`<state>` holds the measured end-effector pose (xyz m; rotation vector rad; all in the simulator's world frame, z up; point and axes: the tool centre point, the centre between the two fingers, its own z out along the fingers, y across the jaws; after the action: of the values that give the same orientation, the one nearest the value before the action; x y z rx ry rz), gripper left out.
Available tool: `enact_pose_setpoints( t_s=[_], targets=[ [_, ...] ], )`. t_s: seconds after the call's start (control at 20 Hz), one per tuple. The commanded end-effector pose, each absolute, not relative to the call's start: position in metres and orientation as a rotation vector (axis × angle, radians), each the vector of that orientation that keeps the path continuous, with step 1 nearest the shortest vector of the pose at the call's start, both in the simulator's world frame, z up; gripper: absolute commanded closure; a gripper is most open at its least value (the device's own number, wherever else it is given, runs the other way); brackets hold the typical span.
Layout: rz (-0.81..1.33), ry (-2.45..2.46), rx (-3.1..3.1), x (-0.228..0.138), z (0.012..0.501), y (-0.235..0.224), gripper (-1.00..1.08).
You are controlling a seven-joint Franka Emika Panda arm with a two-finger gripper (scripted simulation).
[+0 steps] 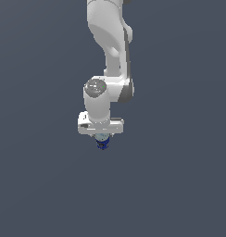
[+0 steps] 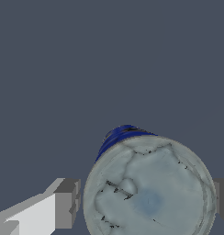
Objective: Pick up the object and move it to a goal position.
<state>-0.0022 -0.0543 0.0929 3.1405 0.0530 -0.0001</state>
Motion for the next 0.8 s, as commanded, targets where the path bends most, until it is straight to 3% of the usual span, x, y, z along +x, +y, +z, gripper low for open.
enact_pose_setpoints(
  t_s=[0.0,0.25,0.3,0.75],
  targets=[
    [0.000,0.054,3.141,-0.0024,0.0816,-0.0542,-0.92],
    [0.000,0.054,3.141,-0.0013,0.0742,-0.0544,-0.92],
    [0.000,0.054,3.141,-0.0013,0.0742,-0.0544,1.08],
    [0.000,0.054,3.141,-0.0013,0.0742,-0.0544,1.08]
  ],
)
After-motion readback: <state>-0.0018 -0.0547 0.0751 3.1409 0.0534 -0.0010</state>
